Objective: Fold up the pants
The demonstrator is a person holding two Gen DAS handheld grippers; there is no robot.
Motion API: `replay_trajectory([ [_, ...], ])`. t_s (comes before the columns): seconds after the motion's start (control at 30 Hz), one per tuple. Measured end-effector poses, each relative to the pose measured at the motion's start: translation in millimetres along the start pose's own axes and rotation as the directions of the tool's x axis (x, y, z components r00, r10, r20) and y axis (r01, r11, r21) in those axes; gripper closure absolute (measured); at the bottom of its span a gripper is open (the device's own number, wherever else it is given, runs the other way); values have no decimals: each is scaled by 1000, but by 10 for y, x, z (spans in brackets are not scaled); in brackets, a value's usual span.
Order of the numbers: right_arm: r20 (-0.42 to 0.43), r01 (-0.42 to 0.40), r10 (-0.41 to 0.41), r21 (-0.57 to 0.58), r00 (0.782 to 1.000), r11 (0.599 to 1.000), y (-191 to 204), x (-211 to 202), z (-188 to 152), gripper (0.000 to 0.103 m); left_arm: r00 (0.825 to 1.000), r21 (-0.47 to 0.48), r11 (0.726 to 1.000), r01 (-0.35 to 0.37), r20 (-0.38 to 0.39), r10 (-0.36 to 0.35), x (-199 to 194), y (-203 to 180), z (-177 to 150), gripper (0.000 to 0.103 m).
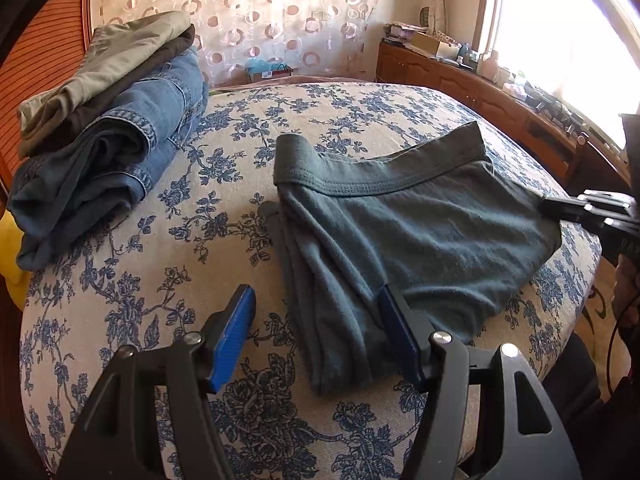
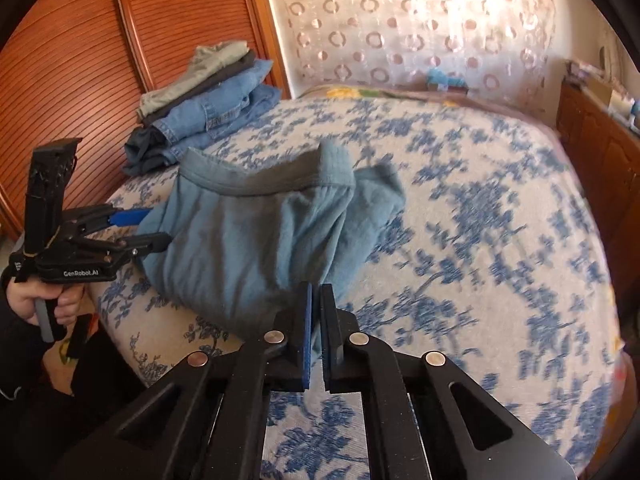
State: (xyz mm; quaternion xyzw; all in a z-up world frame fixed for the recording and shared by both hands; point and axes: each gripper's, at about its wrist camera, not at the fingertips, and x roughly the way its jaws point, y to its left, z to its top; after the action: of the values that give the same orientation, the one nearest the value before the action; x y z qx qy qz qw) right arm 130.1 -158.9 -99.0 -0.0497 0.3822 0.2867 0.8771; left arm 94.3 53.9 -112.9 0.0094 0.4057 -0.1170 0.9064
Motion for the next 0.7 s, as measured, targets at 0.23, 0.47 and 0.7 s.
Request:
replay_trajectory([
  [0.23, 27, 57, -57, 0, 998, 998, -48, -122, -20, 103, 1000, -16, 1000, 4, 5, -4, -67, 9, -32, 39],
  [0.47, 35, 55, -56, 29, 998, 998, -77, -119, -30, 94, 999, -27, 999, 23, 43, -22, -348, 39, -164, 41],
  [0.7, 59, 33, -36, 58, 998, 998, -34, -106, -3, 64, 999, -21, 999, 44, 24, -44, -406, 37, -292, 71],
])
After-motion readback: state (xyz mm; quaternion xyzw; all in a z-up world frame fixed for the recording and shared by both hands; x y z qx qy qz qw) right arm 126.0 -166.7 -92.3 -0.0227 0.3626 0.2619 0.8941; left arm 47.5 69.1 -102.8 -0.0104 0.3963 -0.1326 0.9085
